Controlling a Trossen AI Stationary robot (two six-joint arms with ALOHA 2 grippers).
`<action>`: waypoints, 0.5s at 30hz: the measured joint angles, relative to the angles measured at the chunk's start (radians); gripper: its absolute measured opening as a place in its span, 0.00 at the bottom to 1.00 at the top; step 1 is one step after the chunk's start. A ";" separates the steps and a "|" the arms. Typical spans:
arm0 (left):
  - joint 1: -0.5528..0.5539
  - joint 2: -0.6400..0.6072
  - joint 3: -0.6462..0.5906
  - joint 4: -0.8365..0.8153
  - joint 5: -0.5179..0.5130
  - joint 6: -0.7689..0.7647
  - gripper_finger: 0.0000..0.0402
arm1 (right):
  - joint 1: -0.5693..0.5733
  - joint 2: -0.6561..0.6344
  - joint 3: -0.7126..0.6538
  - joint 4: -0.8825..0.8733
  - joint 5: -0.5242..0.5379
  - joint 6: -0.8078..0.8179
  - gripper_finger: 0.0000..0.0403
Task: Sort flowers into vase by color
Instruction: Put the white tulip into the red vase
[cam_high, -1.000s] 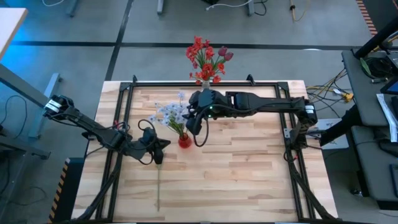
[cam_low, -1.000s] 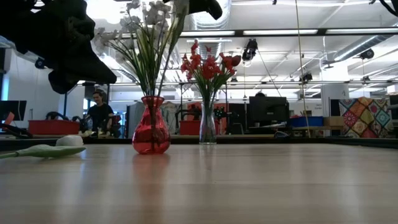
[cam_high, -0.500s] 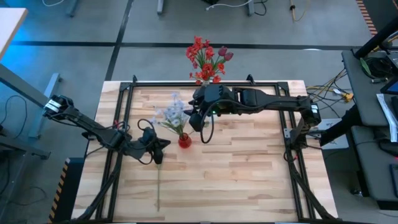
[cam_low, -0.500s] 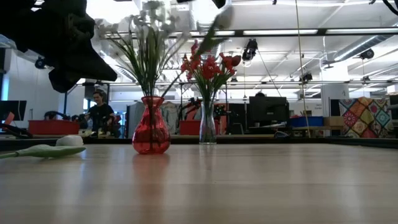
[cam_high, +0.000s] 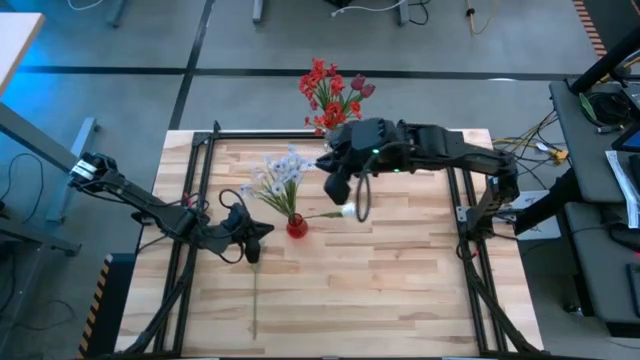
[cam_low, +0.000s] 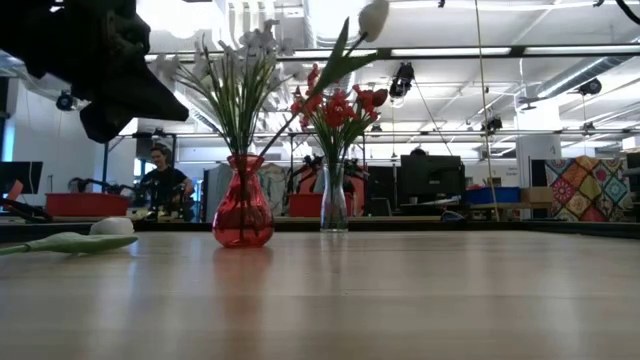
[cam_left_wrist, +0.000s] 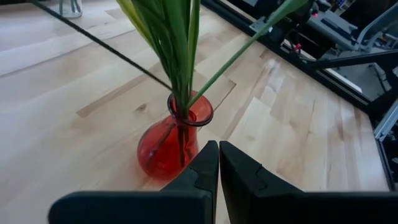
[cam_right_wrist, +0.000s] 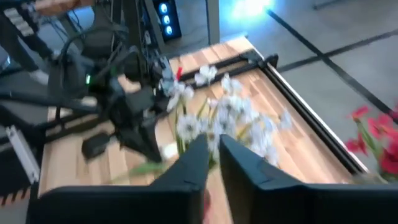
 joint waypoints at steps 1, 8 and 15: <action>0.000 -0.005 0.000 0.000 0.000 0.003 0.00 | 0.009 -0.003 0.022 -0.042 0.005 0.000 0.05; 0.000 -0.041 0.000 -0.001 0.025 0.023 0.00 | 0.082 -0.023 0.109 -0.380 -0.073 0.084 0.03; 0.000 -0.048 0.000 -0.009 0.073 0.023 0.00 | 0.169 -0.036 0.022 -0.453 -0.235 0.132 0.03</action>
